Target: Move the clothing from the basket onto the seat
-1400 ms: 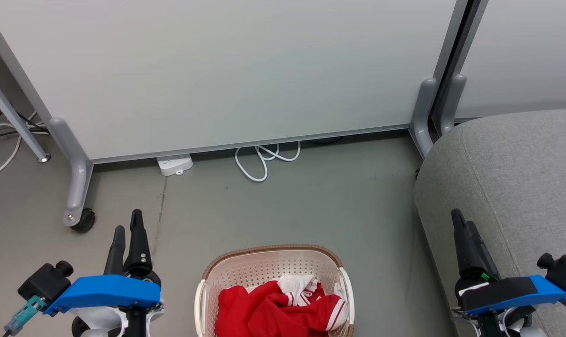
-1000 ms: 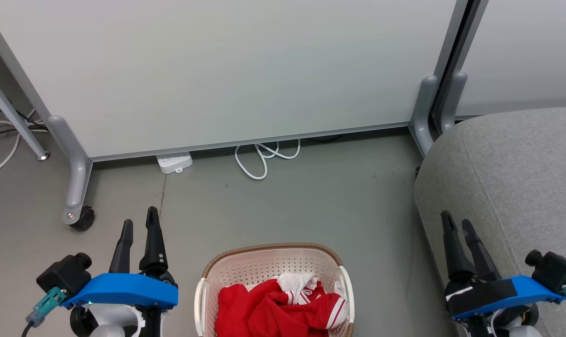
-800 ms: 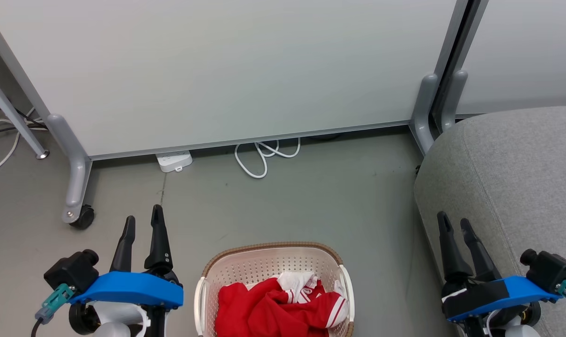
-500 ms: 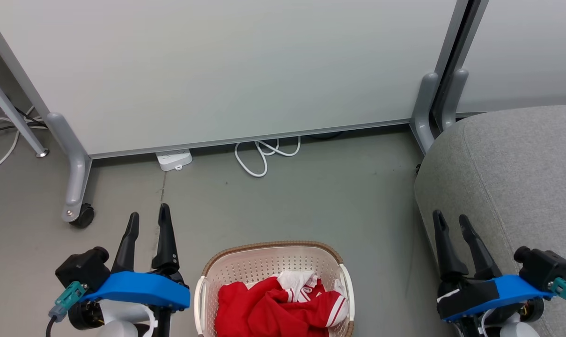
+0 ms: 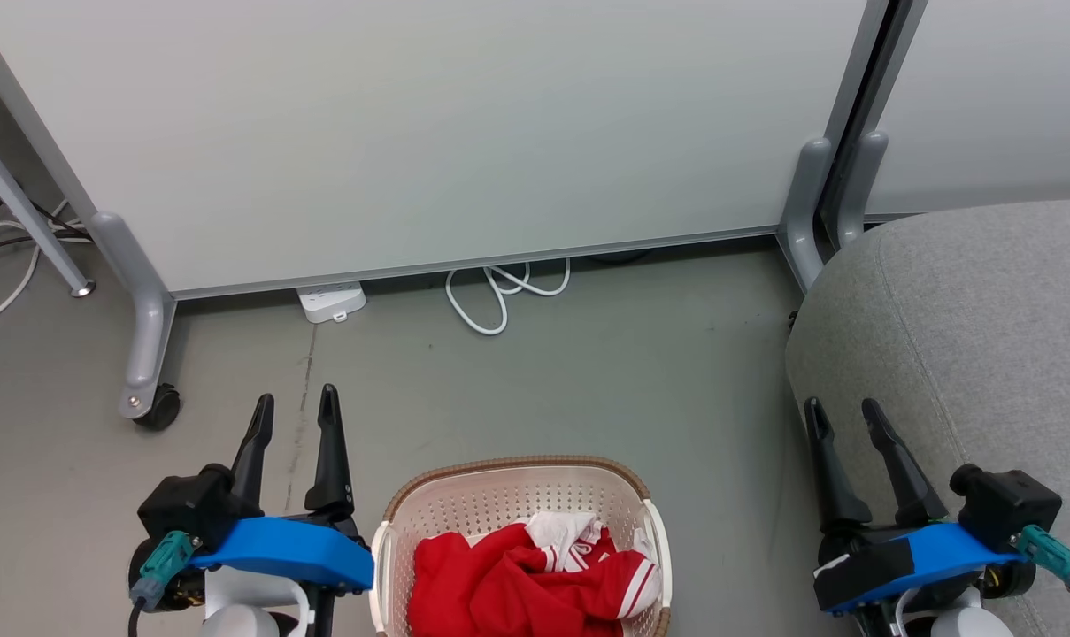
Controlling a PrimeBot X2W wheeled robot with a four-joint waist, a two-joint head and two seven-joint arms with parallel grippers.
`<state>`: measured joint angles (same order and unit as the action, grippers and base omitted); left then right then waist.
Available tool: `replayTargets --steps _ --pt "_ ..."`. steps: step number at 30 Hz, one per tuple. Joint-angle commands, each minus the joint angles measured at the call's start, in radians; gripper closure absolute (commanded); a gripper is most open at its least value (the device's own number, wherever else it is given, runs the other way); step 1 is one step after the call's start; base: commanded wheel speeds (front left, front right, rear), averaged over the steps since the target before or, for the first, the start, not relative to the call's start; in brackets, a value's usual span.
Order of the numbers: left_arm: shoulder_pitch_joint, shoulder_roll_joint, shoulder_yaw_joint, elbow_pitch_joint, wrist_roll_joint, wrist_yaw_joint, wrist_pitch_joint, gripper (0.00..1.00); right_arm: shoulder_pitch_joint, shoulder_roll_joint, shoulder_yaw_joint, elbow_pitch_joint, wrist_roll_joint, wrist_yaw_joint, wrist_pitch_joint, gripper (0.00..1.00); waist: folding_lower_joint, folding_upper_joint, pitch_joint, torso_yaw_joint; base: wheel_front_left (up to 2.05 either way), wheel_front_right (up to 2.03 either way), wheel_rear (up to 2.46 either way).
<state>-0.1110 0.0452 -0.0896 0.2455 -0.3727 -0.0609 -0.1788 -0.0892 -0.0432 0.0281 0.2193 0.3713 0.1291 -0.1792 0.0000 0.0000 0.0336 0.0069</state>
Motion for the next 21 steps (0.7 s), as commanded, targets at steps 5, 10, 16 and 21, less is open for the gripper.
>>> replayTargets --steps 5,10,16,21 --pt "-0.023 0.006 -0.011 0.001 0.068 0.005 -0.020 0.00 -0.021 -0.008 0.004 0.000 -0.075 0.002 -0.019 0.00 0.0000 0.0000 0.001 -0.001 0.00 0.00 0.00" --pt "-0.023 0.006 -0.016 0.006 0.111 0.007 -0.031 0.00 -0.021 -0.009 0.003 0.005 -0.121 0.002 -0.029 0.00 0.0000 0.0000 -0.001 -0.002 0.00 0.00 0.00" --pt "-0.020 0.006 -0.026 0.009 0.161 0.007 -0.043 0.00 -0.021 -0.009 -0.003 0.011 -0.176 0.002 -0.043 0.00 0.0000 0.0000 -0.003 -0.004 0.00 0.00 0.00" --pt "-0.019 0.006 -0.031 0.011 0.194 0.008 -0.051 0.00 -0.021 -0.009 -0.004 0.015 -0.208 0.002 -0.051 0.00 0.0000 0.0000 -0.004 -0.006 0.00 0.00 0.00"
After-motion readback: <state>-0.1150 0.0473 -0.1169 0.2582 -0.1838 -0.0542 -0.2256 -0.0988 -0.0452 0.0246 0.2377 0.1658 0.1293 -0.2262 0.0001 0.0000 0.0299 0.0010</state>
